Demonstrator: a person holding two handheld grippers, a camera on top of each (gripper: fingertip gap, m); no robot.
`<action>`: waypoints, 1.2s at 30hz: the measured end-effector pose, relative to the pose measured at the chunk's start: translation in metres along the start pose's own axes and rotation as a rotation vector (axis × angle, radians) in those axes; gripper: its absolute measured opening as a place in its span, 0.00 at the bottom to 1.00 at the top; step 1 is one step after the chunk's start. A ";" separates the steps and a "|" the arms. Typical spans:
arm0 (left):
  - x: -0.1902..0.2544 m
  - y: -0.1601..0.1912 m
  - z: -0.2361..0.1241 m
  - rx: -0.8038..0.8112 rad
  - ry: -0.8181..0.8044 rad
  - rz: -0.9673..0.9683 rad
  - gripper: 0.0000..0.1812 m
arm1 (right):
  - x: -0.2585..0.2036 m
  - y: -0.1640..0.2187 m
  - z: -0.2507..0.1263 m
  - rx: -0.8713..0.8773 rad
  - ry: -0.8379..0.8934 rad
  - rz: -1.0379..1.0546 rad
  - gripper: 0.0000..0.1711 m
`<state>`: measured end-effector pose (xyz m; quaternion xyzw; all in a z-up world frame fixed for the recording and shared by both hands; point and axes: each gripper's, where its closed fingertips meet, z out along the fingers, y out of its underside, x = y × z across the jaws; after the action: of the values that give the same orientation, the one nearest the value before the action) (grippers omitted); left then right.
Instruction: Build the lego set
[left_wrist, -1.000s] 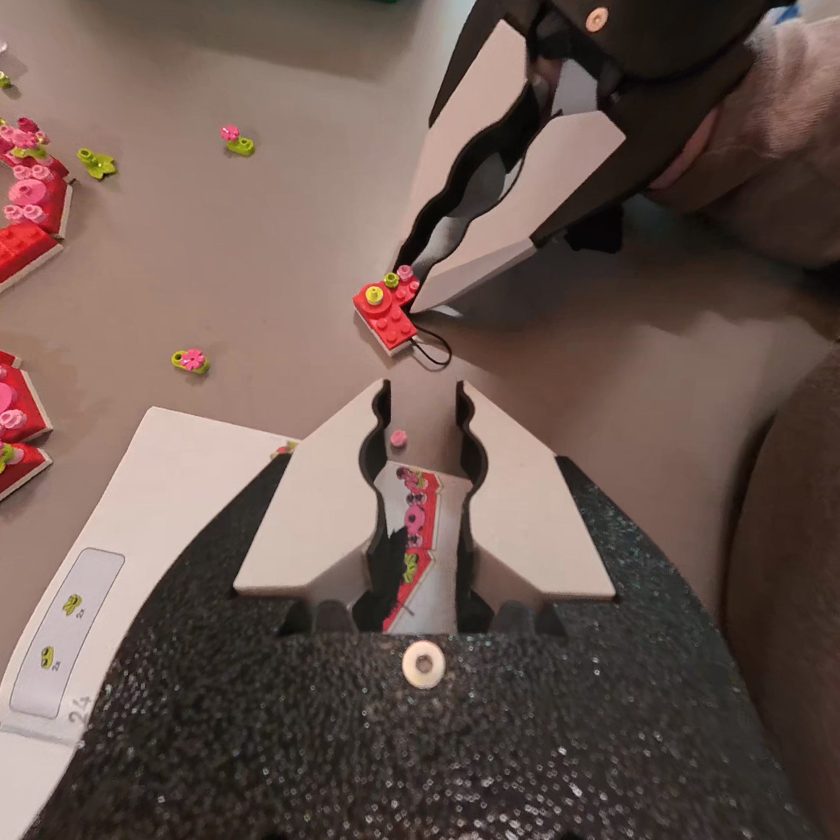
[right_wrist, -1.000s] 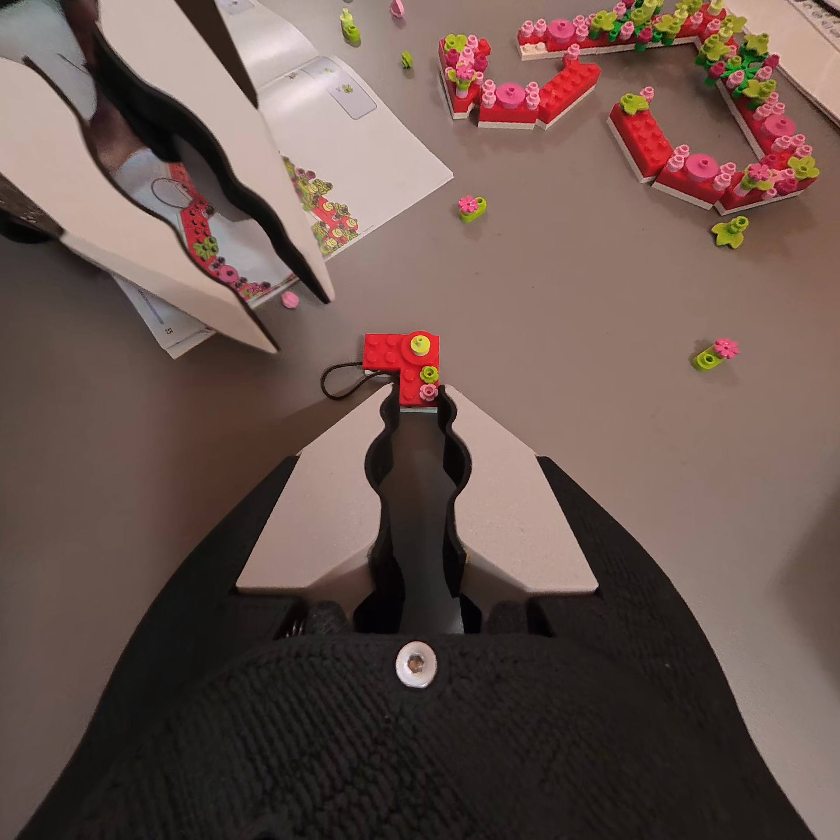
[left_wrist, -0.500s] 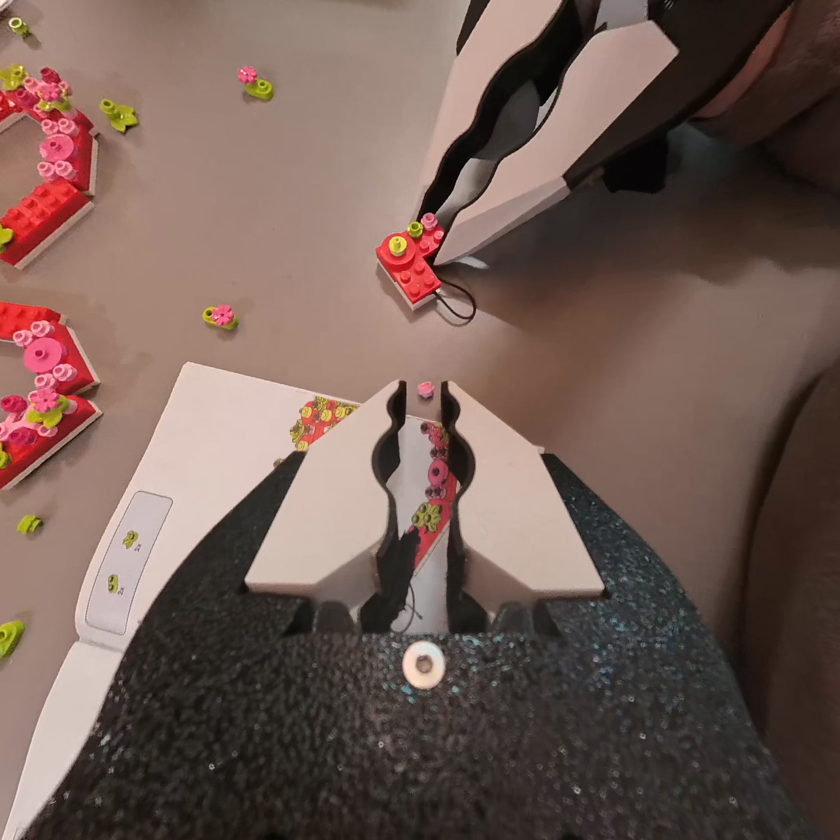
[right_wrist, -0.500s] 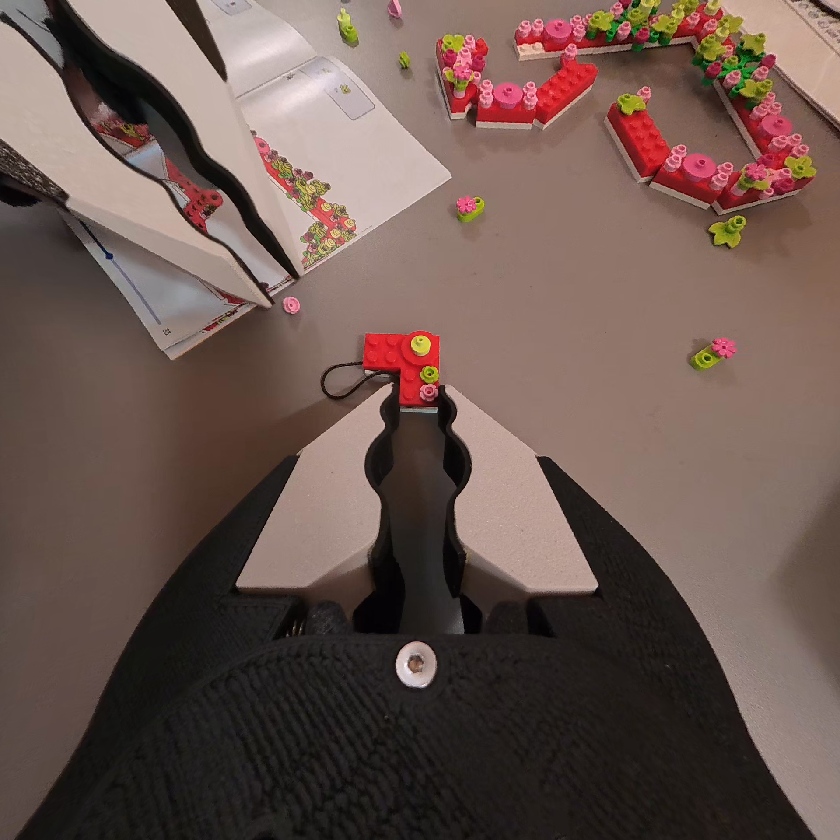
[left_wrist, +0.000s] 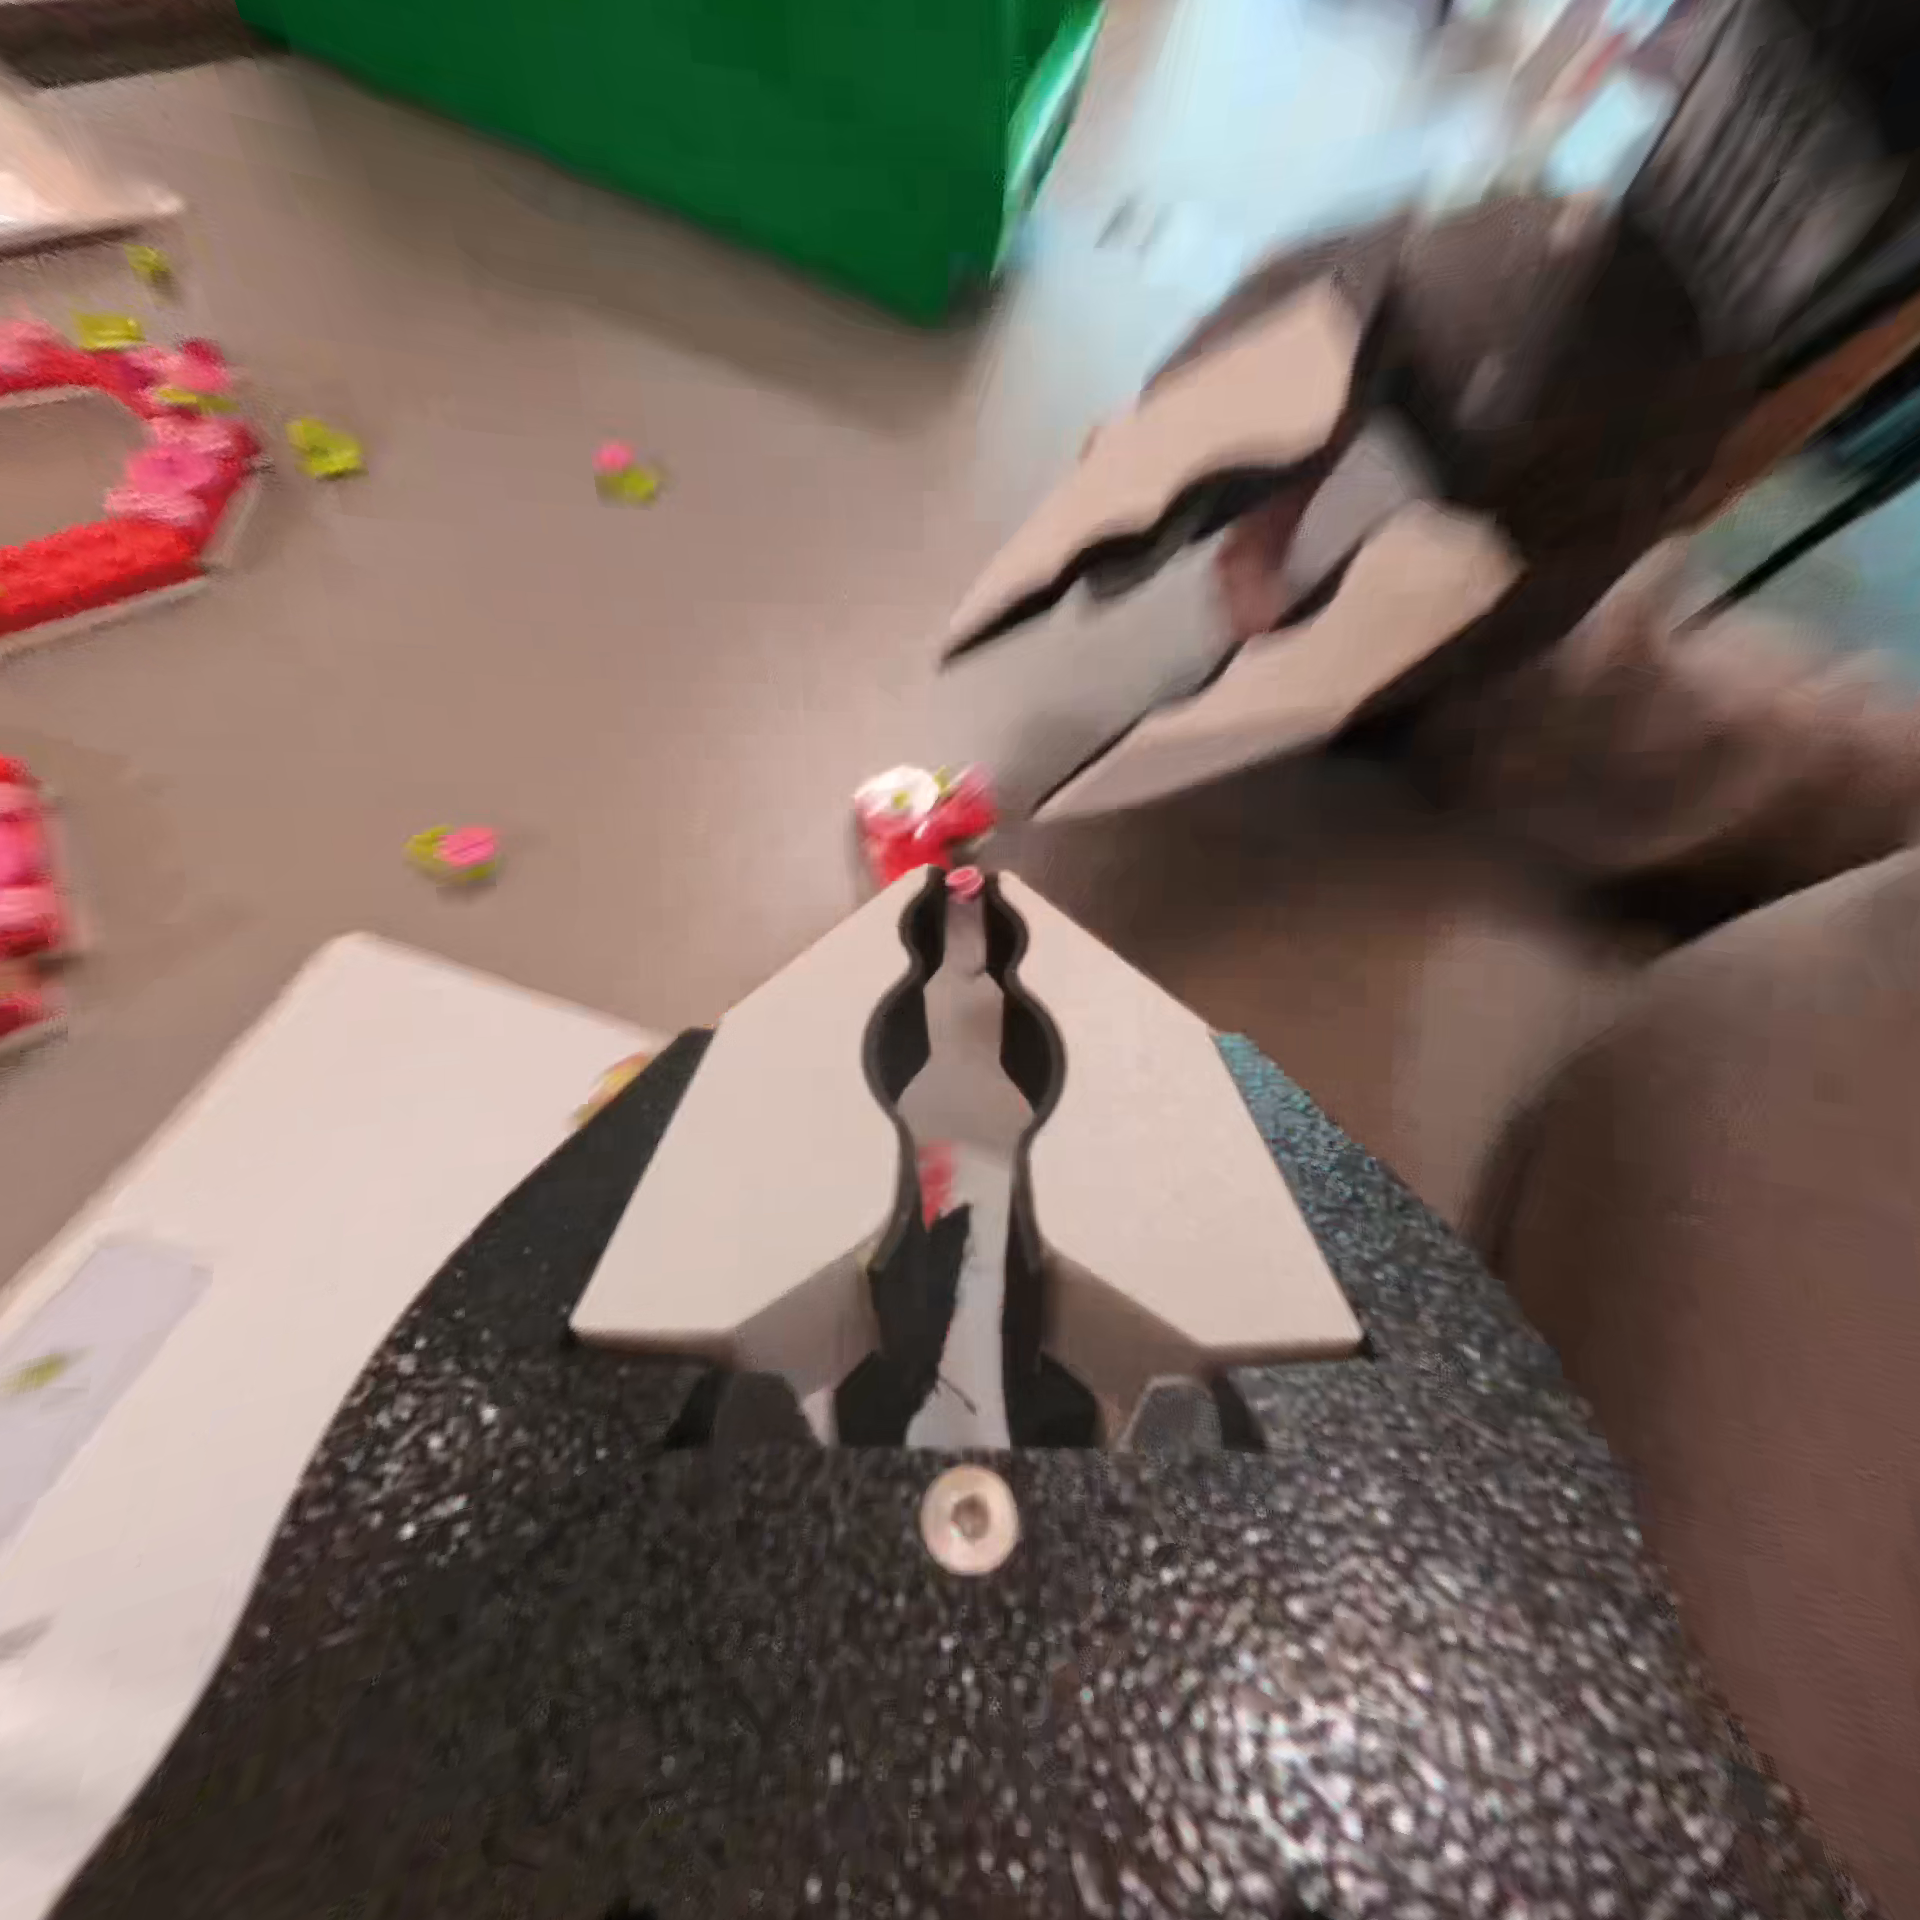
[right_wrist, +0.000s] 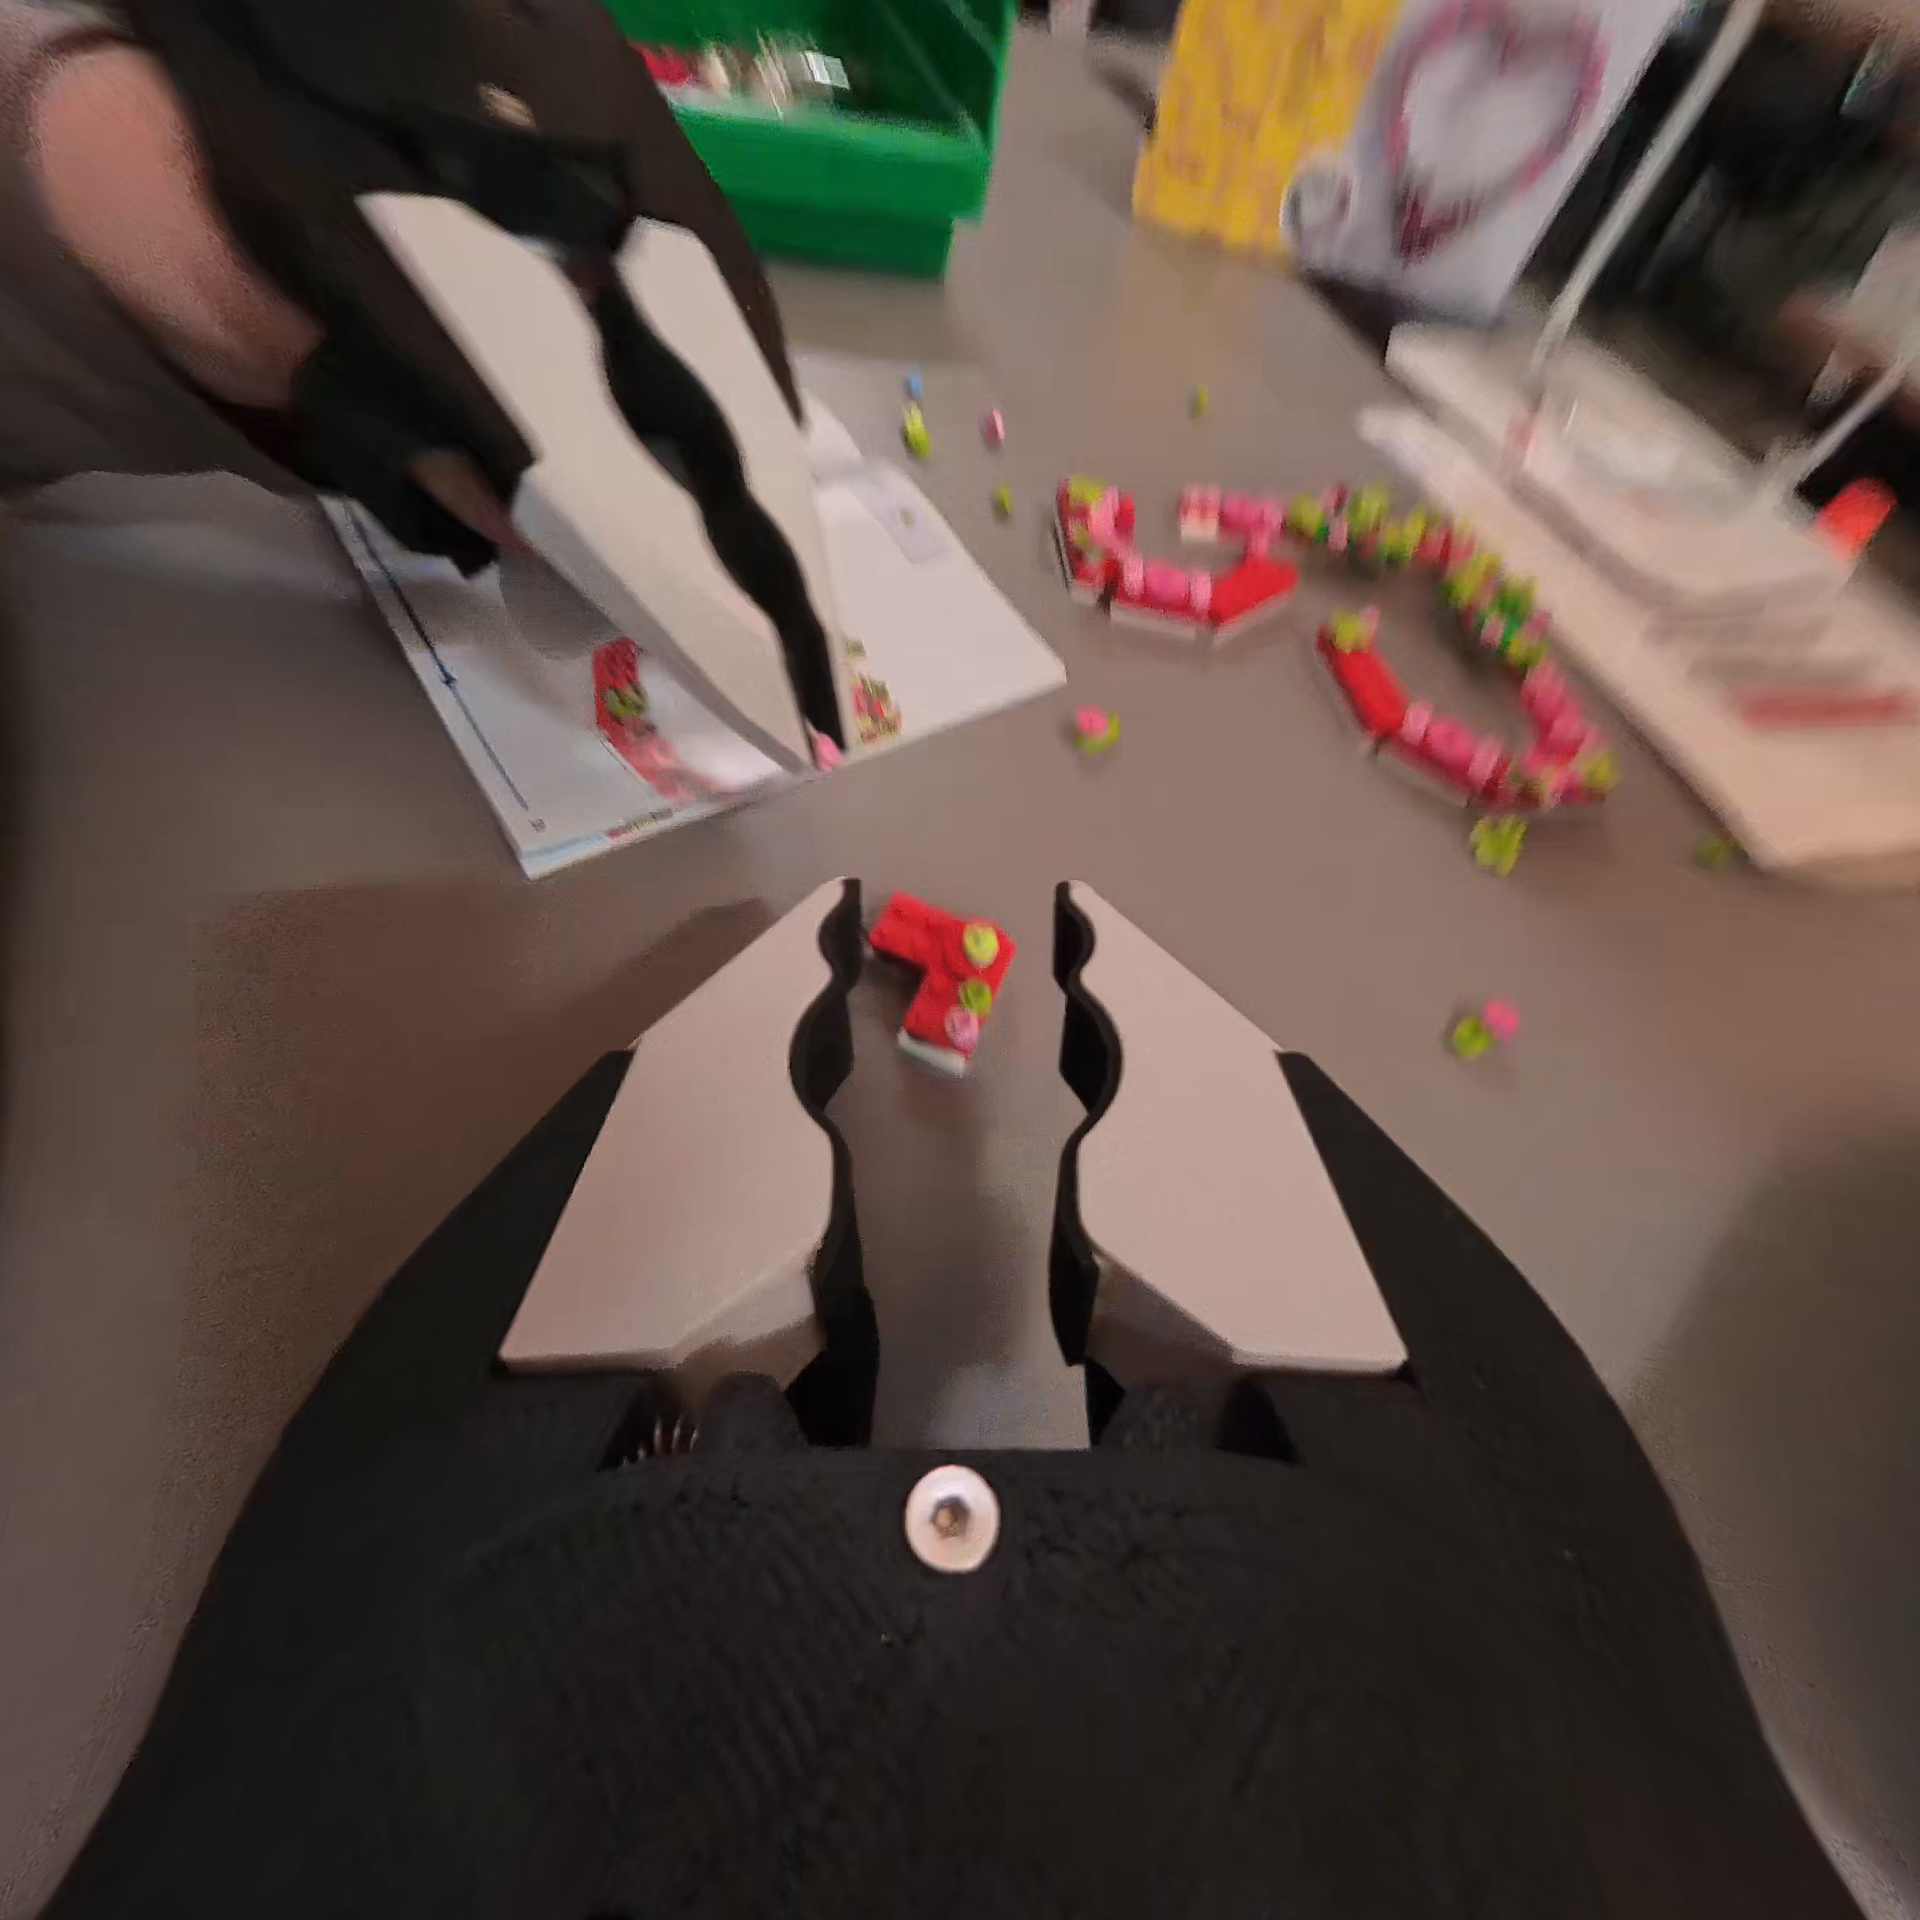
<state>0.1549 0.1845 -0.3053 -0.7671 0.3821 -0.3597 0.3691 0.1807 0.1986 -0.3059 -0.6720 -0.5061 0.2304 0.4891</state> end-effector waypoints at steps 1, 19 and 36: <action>0.011 -0.015 -0.003 0.094 0.108 -0.119 0.03 | -0.006 -0.012 -0.002 0.056 0.012 -0.080 0.17; 0.036 -0.051 -0.023 0.358 0.609 -0.710 0.03 | -0.023 -0.069 -0.019 0.308 0.374 -0.606 0.03; -0.011 -0.016 -0.019 0.171 -0.015 -0.093 0.21 | 0.029 0.022 0.005 -0.202 -0.051 0.059 0.02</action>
<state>0.1390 0.1954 -0.2859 -0.7523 0.3110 -0.4022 0.4190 0.1978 0.2267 -0.3224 -0.7262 -0.5191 0.2096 0.3990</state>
